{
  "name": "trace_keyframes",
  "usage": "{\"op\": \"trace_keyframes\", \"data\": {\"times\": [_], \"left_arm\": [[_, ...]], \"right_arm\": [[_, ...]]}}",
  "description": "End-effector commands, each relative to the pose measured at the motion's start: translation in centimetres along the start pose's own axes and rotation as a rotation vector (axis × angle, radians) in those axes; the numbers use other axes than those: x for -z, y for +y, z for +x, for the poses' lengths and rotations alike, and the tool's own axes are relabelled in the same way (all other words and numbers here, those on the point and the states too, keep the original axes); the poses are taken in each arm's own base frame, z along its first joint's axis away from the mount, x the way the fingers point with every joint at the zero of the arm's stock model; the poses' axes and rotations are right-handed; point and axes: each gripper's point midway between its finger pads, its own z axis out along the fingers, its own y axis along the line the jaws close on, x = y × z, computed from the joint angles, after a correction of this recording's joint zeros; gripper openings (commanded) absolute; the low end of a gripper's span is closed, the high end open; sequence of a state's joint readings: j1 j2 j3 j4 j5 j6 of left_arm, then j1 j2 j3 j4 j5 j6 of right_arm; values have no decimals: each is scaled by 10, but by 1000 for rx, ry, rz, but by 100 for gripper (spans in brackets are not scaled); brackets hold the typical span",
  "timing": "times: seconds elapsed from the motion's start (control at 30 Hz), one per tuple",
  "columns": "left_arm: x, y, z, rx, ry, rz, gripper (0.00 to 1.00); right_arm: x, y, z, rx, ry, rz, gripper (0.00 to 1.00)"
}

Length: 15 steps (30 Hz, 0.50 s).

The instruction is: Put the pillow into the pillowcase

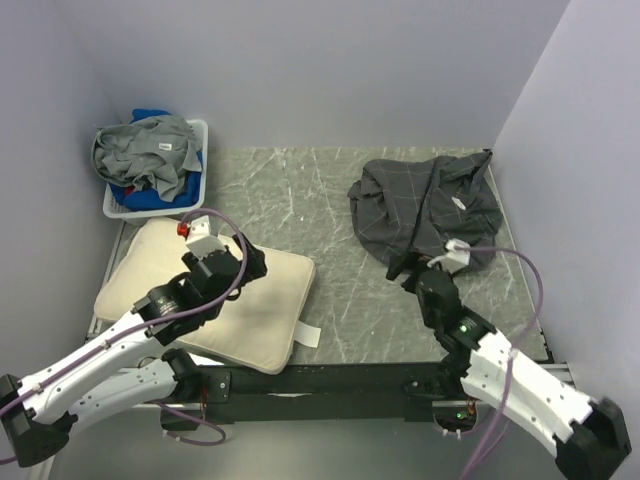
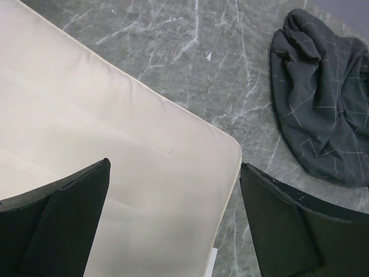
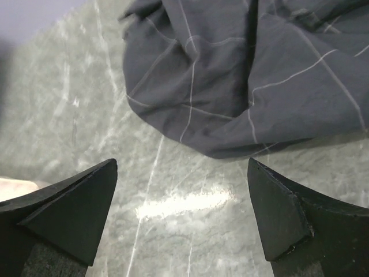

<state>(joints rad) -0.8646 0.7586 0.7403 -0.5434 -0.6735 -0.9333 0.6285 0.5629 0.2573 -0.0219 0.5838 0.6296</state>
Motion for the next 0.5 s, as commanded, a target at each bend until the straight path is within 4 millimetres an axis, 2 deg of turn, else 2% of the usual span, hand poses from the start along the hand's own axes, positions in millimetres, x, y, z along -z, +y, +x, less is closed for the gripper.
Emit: {"op": "trace_keyframes", "data": {"times": [0.0, 0.07, 0.17, 0.3, 0.33, 0.37, 0.4, 0.43, 0.47], "left_arm": [[-6, 1, 13, -17, 39, -24, 99], [-14, 8, 29, -49, 68, -54, 99], [-20, 7, 54, -93, 117, -58, 99], [-19, -10, 82, -145, 173, -27, 99], [-22, -11, 90, -168, 187, -38, 99], [-21, -15, 97, -187, 199, -27, 99], [-22, -16, 102, -197, 209, -28, 99], [-22, -23, 105, -192, 215, -4, 99], [-22, -25, 109, -197, 224, 8, 99]], "right_arm": [[-11, 41, -3, 51, 80, -48, 100], [-16, 60, 2, 95, 122, -66, 100], [-28, 80, 9, 155, 175, -70, 100], [-49, 88, 13, 260, 216, -12, 100], [-57, 94, 1, 261, 190, 11, 100], [-66, 91, 8, 288, 218, 36, 100], [-76, 83, 4, 290, 232, 69, 100], [-85, 93, -3, 270, 239, 48, 100], [-97, 87, 6, 287, 272, 71, 100]]}}
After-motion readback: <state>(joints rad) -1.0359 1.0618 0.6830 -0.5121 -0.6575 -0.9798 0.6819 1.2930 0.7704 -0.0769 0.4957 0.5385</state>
